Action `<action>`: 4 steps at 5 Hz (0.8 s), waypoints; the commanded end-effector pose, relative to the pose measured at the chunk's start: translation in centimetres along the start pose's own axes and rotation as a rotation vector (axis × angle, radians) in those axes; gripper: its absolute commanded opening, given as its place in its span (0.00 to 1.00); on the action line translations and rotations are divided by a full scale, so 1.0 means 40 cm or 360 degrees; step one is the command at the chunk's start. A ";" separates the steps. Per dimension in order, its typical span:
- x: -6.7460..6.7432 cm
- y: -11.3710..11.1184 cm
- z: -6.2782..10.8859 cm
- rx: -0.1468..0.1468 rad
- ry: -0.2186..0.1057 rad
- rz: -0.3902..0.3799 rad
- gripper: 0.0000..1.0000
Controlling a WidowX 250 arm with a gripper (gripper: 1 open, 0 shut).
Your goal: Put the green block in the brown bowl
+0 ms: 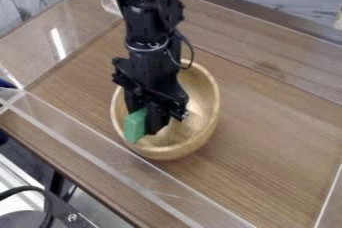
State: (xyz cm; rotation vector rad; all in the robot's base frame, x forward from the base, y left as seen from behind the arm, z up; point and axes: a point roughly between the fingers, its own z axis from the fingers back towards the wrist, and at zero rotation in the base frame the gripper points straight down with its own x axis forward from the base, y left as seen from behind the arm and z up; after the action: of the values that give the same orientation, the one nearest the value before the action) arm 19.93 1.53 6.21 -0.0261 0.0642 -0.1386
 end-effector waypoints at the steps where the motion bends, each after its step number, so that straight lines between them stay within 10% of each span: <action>1: 0.015 0.000 0.010 0.0005 -0.0034 0.0003 0.00; 4: 0.022 -0.001 0.006 -0.0006 -0.0020 0.0008 0.00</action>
State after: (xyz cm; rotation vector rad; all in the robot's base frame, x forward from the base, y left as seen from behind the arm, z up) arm 20.31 1.43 6.04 -0.0338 0.0723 -0.1342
